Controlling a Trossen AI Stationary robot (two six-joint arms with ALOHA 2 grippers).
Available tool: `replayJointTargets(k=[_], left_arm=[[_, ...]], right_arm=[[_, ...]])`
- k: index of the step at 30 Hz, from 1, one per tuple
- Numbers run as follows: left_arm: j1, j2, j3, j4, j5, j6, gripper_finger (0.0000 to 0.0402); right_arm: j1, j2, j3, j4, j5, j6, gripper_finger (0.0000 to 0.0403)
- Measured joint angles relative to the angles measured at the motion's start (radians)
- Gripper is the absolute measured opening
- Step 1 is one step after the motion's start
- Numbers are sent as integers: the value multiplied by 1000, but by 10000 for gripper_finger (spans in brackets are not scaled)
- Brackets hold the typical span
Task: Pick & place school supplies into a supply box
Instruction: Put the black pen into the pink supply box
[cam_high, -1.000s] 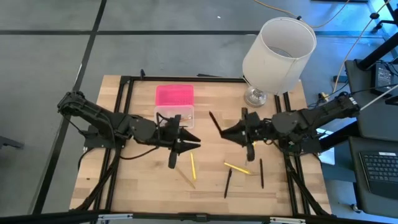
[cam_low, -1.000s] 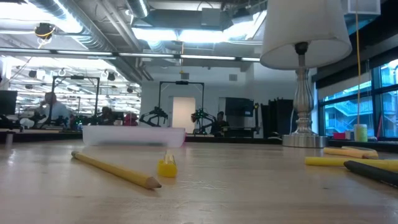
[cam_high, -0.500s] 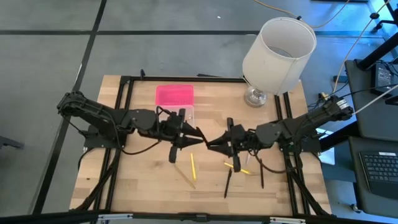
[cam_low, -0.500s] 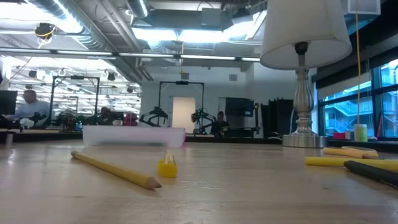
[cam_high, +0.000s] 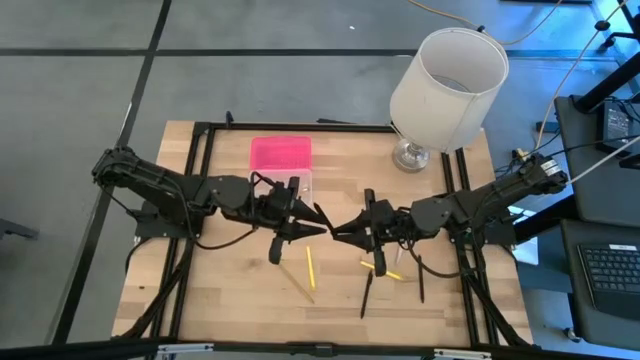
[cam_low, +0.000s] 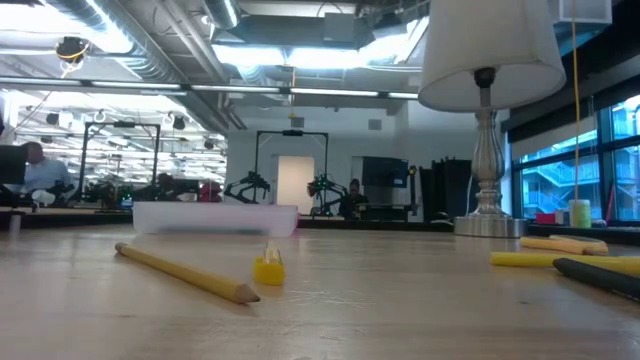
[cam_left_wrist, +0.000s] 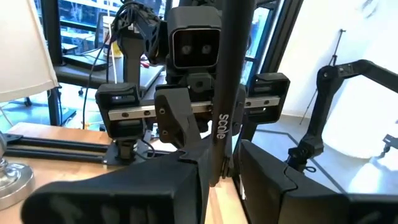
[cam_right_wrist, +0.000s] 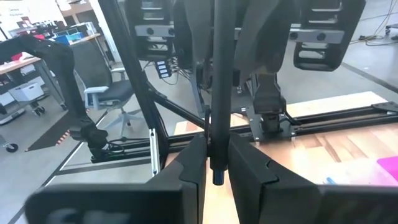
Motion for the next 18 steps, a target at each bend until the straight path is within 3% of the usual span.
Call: replayJointTargets(k=[18], left_arm=[[2, 0, 0, 104, 12, 69, 74]], right_arm=[[1, -1, 0, -9, -2, 1, 56]])
